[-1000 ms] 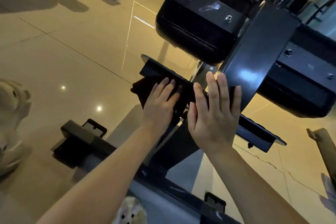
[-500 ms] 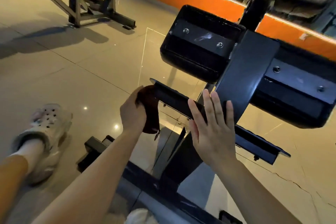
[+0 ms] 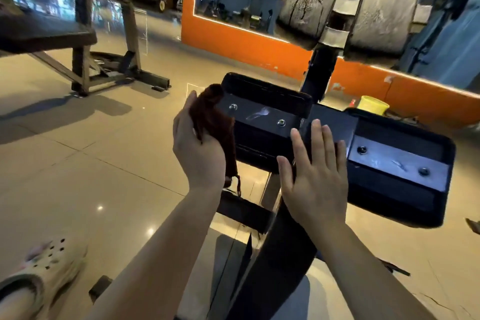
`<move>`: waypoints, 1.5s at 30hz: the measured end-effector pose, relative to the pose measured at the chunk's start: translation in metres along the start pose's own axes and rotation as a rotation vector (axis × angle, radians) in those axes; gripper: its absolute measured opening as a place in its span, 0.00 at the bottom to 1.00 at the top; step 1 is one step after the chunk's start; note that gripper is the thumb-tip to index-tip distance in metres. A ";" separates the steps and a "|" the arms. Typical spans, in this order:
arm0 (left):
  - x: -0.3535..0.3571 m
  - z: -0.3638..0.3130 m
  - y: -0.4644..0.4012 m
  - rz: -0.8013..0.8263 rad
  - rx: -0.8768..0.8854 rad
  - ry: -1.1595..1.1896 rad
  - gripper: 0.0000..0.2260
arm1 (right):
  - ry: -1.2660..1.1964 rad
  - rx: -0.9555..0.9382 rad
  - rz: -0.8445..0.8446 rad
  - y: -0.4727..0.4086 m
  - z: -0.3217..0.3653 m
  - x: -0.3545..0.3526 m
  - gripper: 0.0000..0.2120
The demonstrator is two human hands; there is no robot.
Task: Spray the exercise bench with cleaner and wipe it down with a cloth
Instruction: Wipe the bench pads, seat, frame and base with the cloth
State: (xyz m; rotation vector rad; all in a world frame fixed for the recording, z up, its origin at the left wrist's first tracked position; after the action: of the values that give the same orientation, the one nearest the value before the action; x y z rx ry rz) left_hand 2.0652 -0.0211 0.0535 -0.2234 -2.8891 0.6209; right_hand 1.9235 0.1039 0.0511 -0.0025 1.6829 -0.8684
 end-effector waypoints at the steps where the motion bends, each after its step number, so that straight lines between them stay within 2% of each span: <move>1: 0.002 0.001 -0.008 0.006 -0.014 0.008 0.20 | -0.016 0.002 -0.013 -0.002 0.000 0.002 0.26; 5: 0.002 0.006 -0.007 0.058 -0.037 0.024 0.20 | -0.032 0.000 -0.048 -0.006 -0.003 0.001 0.26; 9: -0.003 0.017 0.014 0.160 -0.158 0.094 0.20 | 0.000 0.038 0.010 -0.003 -0.006 0.005 0.27; 15: -0.028 -0.001 0.042 0.307 -0.182 0.065 0.18 | -0.021 0.083 0.150 0.015 0.004 0.006 0.29; 19: -0.048 -0.015 0.056 0.335 -0.224 0.103 0.16 | -0.022 0.031 0.281 0.061 0.006 -0.003 0.28; 23: -0.048 -0.033 0.080 0.312 -0.297 0.124 0.18 | -0.078 -0.001 0.386 0.097 -0.001 -0.034 0.28; 26: -0.026 -0.041 0.080 0.262 -0.348 0.200 0.15 | -0.112 -0.003 0.338 0.112 -0.010 -0.052 0.27; 32: 0.025 -0.013 0.079 0.304 -0.339 0.207 0.12 | -0.147 -0.053 0.259 0.072 -0.014 -0.057 0.25; 36: 0.040 0.024 0.115 0.461 -0.217 0.120 0.11 | -0.172 -0.007 0.226 0.032 -0.011 -0.026 0.25; 39: 0.048 0.035 0.127 0.513 -0.119 0.095 0.15 | -0.232 -0.018 0.052 0.025 -0.016 -0.003 0.25; 42: 0.056 0.030 0.112 0.556 -0.065 0.081 0.17 | -0.285 -0.037 -0.042 0.027 -0.022 0.006 0.23; 45: 0.077 0.012 0.076 0.689 -0.014 0.070 0.17 | -0.307 -0.045 -0.064 0.026 -0.023 0.007 0.22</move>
State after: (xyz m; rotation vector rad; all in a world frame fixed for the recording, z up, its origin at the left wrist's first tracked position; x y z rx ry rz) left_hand 1.9959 0.0565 0.0214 -1.2400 -2.7058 0.6623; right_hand 1.9129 0.1321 0.0320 -0.2112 1.4198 -0.8318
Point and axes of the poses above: each hand's wrist, its own y-axis away from the middle knuckle, its own x-axis out of the palm, z = x × y, the point moved 4 cm from there along -y, towards the middle knuckle, and after that the axes turned 12 degrees about z, right-handed, at the moved point
